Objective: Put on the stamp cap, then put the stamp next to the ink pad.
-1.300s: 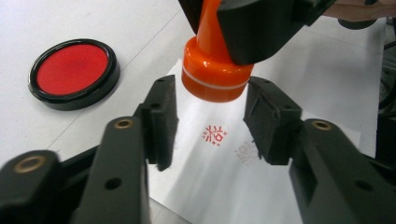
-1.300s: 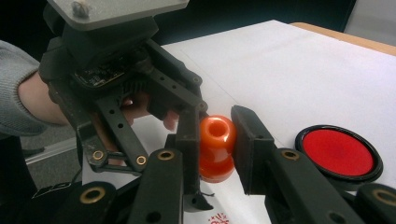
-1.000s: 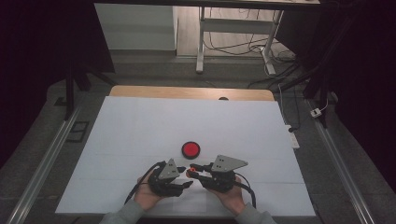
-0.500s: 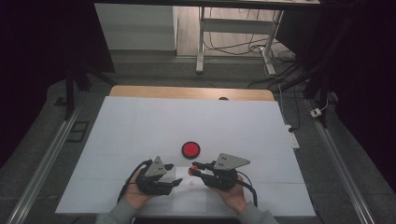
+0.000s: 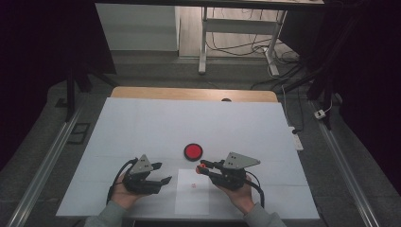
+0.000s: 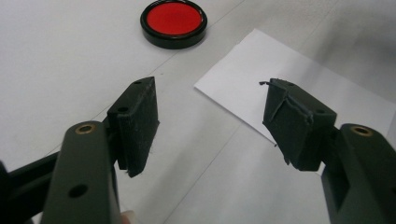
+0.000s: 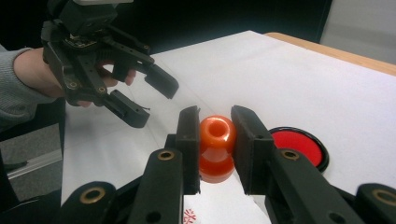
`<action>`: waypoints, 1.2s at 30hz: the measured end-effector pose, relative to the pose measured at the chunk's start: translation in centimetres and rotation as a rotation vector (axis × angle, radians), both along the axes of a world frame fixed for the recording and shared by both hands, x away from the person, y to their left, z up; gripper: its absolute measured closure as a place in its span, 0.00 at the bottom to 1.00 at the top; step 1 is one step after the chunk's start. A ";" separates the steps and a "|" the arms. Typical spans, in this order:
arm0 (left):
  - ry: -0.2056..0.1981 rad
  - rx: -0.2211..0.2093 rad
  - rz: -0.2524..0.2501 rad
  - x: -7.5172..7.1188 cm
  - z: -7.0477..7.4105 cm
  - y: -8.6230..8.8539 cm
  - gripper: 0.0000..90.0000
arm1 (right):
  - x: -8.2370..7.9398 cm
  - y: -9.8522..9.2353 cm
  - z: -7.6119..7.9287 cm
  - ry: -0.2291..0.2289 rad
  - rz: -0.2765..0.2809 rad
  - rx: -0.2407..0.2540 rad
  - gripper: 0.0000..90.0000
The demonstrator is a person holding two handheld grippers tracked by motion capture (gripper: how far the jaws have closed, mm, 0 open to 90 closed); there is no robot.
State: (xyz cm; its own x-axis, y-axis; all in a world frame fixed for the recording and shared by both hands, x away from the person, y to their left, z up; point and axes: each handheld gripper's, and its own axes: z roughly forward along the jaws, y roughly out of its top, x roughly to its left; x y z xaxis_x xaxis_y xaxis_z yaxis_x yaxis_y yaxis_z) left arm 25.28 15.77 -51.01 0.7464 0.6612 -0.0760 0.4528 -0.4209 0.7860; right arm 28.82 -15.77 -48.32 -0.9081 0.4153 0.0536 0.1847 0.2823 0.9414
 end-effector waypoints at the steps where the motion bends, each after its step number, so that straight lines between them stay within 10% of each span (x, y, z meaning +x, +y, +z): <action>1: -0.001 0.002 0.003 -0.1 0.0 0.2 0.39 | 0.0 -0.1 0.1 -0.002 -0.002 0.001 0.81; 19: 0.003 -0.019 0.104 -0.3 -0.8 4.6 0.40 | 0.8 -0.6 0.1 -0.006 -0.027 -0.015 0.81; 36: 0.004 -0.011 0.116 -0.2 -0.9 4.9 0.38 | 1.5 -1.1 0.5 -0.015 -0.058 -0.014 0.81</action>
State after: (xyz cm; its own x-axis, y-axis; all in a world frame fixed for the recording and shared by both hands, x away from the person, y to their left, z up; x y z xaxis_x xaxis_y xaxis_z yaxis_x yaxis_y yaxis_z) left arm 25.10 20.72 -51.88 0.6643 0.7425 -0.0859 0.5009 -0.3570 0.7884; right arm 30.31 -16.89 -47.77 -0.8832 0.4678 0.0341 0.1870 0.2844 0.9403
